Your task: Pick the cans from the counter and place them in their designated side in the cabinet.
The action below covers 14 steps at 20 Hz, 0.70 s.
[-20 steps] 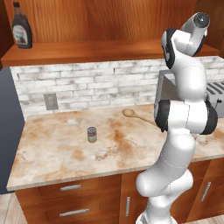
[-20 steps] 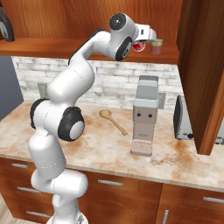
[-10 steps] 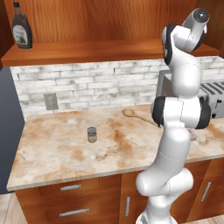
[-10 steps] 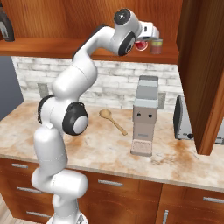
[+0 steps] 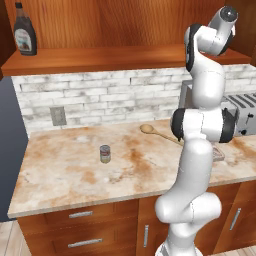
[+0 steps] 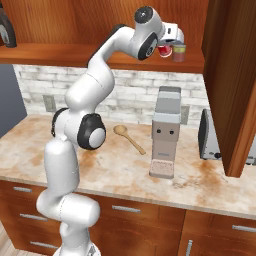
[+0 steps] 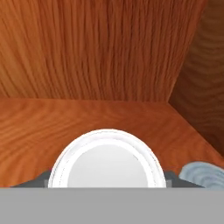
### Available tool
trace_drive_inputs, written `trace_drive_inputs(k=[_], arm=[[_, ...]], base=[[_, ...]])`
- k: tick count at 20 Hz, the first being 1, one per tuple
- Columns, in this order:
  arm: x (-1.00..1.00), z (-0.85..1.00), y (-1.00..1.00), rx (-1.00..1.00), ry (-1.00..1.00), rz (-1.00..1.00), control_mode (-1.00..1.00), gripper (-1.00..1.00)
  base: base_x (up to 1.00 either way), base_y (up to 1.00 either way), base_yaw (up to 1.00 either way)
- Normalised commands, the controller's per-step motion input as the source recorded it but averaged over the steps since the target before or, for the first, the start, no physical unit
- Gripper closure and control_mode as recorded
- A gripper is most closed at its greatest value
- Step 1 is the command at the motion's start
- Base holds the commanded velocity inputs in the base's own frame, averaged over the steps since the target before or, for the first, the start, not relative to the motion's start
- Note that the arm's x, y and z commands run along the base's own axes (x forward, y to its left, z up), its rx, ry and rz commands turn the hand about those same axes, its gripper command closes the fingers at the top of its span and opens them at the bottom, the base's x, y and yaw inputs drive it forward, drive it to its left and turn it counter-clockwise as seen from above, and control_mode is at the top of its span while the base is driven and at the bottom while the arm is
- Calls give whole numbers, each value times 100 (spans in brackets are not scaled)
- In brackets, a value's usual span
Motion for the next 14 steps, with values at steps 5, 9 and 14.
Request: trace_drive_inputs(k=[5,9,14], arm=[[23,-4,-5,0,0,0,-100,-100],[17,5,0,1,-2,1,-100,-100],[0,24,0,1,-6,4,-100,-100]], base=[[0,0,0],[0,0,0],[0,0,0]])
